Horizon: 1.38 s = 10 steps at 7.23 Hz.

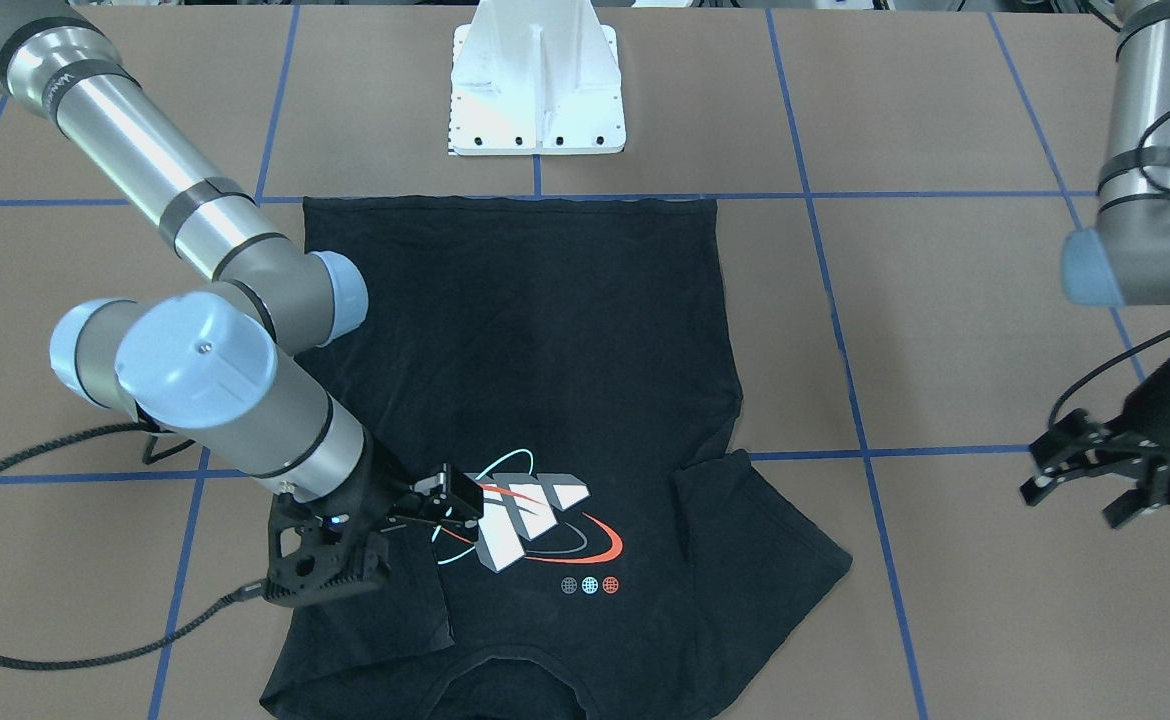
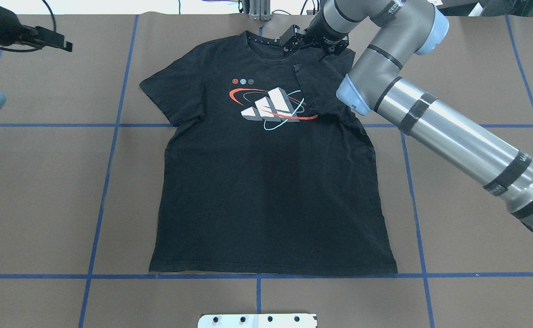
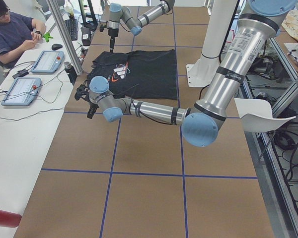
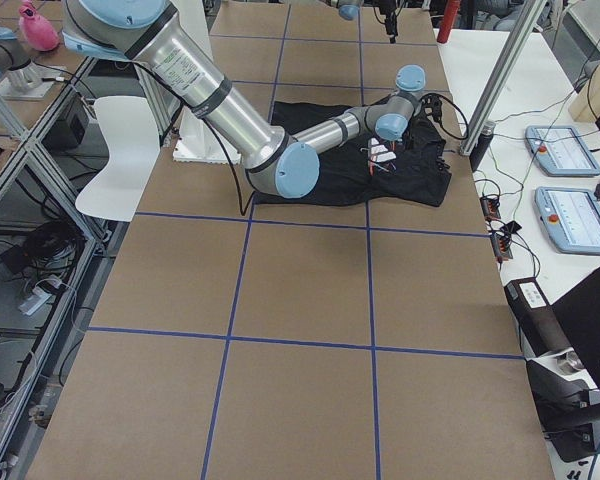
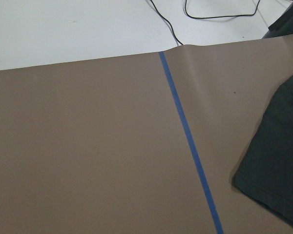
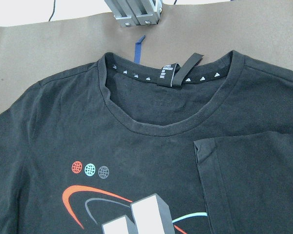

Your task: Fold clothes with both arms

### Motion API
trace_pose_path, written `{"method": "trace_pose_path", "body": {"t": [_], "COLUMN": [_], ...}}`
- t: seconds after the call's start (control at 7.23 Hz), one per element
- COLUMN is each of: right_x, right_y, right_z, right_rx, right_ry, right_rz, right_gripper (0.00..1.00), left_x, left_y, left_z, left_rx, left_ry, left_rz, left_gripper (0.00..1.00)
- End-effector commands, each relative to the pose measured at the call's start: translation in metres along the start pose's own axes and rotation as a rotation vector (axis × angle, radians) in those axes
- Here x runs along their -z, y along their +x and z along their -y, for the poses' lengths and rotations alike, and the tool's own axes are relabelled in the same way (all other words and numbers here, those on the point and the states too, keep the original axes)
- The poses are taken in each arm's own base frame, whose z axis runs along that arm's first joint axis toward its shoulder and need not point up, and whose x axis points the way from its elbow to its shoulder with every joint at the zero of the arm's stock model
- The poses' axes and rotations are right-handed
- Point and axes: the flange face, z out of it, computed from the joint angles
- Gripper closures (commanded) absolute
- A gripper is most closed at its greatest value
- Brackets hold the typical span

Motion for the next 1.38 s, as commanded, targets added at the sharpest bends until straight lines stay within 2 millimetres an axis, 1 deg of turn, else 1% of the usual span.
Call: {"method": "trace_pose_path", "body": {"t": [0.0, 0.14, 0.28, 0.41, 0.55, 0.69, 0.83, 1.11, 1.24], "right_x": [0.019, 0.021, 0.024, 0.026, 0.027, 0.028, 0.032, 0.031, 0.031], "right_y": [0.007, 0.010, 0.010, 0.011, 0.013, 0.014, 0.018, 0.021, 0.021], "right_z": [-0.016, -0.013, -0.013, -0.011, -0.009, -0.008, -0.004, -0.002, -0.002], "right_rx": [0.004, 0.003, 0.005, 0.002, 0.000, -0.002, -0.006, -0.010, -0.011], "right_ry": [-0.005, -0.002, -0.008, -0.008, -0.005, -0.003, 0.001, 0.000, -0.001], "right_rz": [0.035, 0.036, 0.045, 0.044, 0.043, 0.041, 0.042, 0.037, 0.036], "right_gripper": [0.00, 0.00, 0.00, 0.00, 0.00, 0.00, 0.00, 0.00, 0.00], "left_x": [-0.072, -0.098, -0.111, -0.121, -0.131, -0.137, -0.140, -0.146, -0.149], "left_y": [0.059, 0.077, 0.097, 0.101, 0.108, 0.113, 0.110, 0.104, 0.108], "left_z": [-0.010, -0.031, -0.040, -0.044, -0.039, -0.035, -0.035, -0.038, -0.042], "left_rx": [0.061, 0.086, 0.105, 0.108, 0.108, 0.112, 0.115, 0.120, 0.116], "left_ry": [0.060, 0.067, 0.070, 0.064, 0.064, 0.060, 0.055, 0.048, 0.041], "left_rz": [-0.012, -0.020, -0.023, -0.014, -0.005, -0.001, 0.006, 0.023, 0.019], "left_gripper": [0.00, 0.01, 0.01, 0.03, 0.14, 0.18, 0.21, 0.22, 0.23]}}
